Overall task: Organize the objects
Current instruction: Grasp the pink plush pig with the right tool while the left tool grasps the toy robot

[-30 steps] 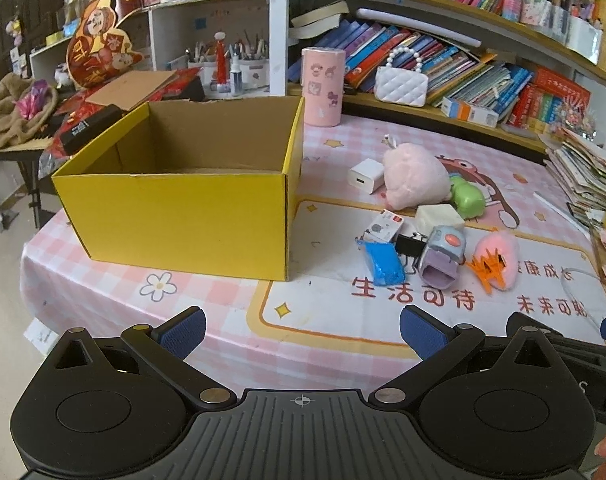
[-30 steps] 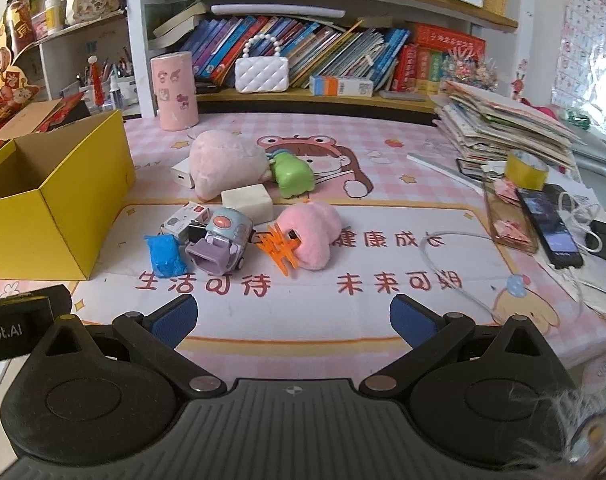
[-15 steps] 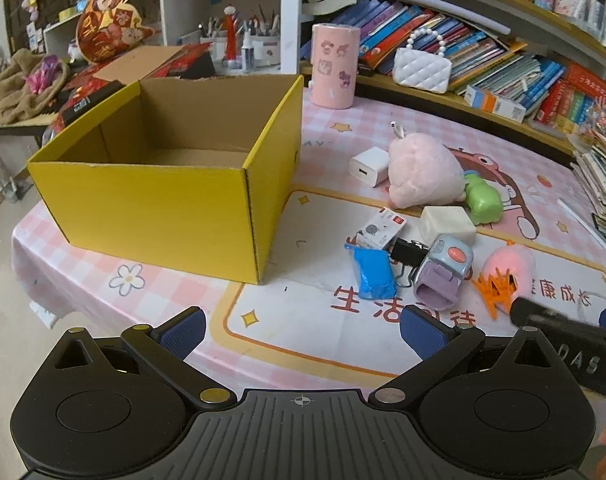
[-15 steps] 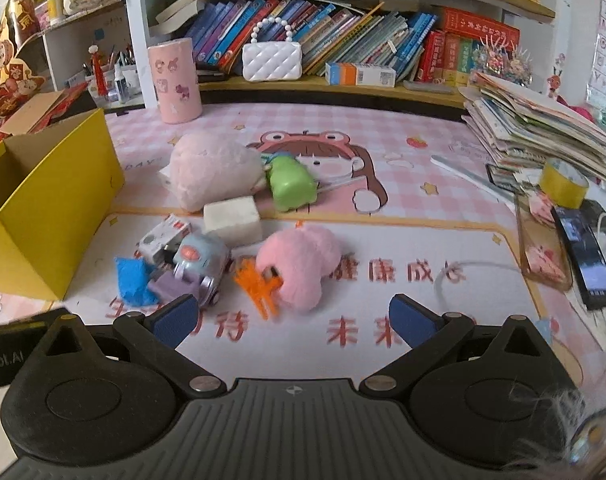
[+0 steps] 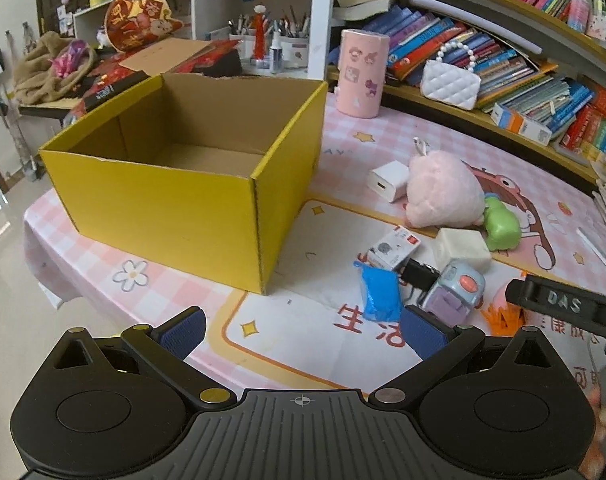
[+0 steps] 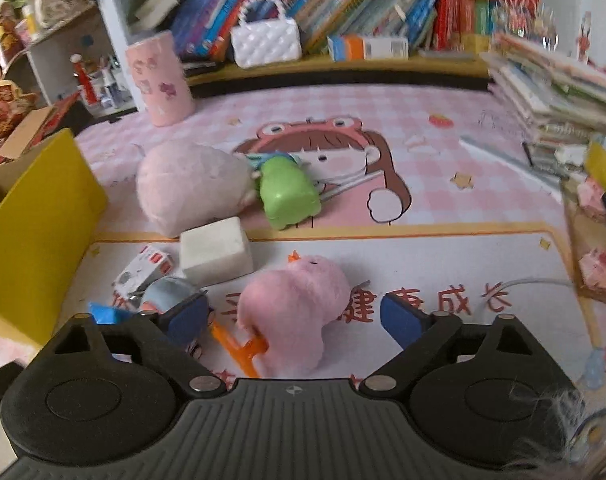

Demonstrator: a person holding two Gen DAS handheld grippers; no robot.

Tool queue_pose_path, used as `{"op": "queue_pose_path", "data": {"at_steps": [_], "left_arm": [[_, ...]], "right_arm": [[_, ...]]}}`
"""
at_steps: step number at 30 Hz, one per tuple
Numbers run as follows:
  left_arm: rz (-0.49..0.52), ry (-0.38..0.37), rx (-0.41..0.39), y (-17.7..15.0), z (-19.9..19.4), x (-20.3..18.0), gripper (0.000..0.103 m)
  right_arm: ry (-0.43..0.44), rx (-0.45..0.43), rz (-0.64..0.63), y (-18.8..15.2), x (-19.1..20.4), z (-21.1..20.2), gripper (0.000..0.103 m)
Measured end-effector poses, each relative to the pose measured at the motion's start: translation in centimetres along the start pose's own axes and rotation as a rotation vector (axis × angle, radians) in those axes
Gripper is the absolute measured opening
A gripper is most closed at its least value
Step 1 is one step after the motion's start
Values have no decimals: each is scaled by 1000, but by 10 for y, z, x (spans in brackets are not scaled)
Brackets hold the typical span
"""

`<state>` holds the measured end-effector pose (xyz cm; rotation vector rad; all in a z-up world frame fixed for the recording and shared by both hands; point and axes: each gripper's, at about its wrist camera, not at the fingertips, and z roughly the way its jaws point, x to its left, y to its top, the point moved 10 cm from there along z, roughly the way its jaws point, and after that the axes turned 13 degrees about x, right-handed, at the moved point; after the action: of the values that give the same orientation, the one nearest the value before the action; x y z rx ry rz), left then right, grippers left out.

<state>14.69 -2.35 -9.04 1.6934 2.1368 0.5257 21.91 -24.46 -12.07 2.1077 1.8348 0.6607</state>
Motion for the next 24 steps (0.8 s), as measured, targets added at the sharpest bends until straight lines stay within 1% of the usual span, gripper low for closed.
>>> {"op": "queue_pose_path", "data": {"at_steps": [2,4,5,6,8,11,15,20,23,24], "left_arm": [[-10,11,-7,1,-2,3,103],[-21,19,-13,3,-4,6,103],[-23,21,-14,3,-4,7,103],[-24,21,-16,4,-4,6,103],[-19,19,-16,6,-3,3,103],[7,-3,-13,9,0,-8,103],[73,-62,1,14,10,-36,102],[170,-120,18,19,25,-79,96],[231,-129,35,22,38,-102,87],[250,-132,44,22,42,-110,81]], "right_arm": [[7,22,11,4,-1,11,90],[9,40,21,6,-2,20,86],[12,51,27,7,-3,26,80],[13,61,31,7,-4,29,71],[47,84,43,6,-6,35,64],[67,74,37,8,-10,30,62],[65,18,36,13,-23,9,62],[39,-41,23,12,-43,-18,63],[28,-66,3,9,-50,-30,63],[24,-75,-6,9,-52,-33,63]]}}
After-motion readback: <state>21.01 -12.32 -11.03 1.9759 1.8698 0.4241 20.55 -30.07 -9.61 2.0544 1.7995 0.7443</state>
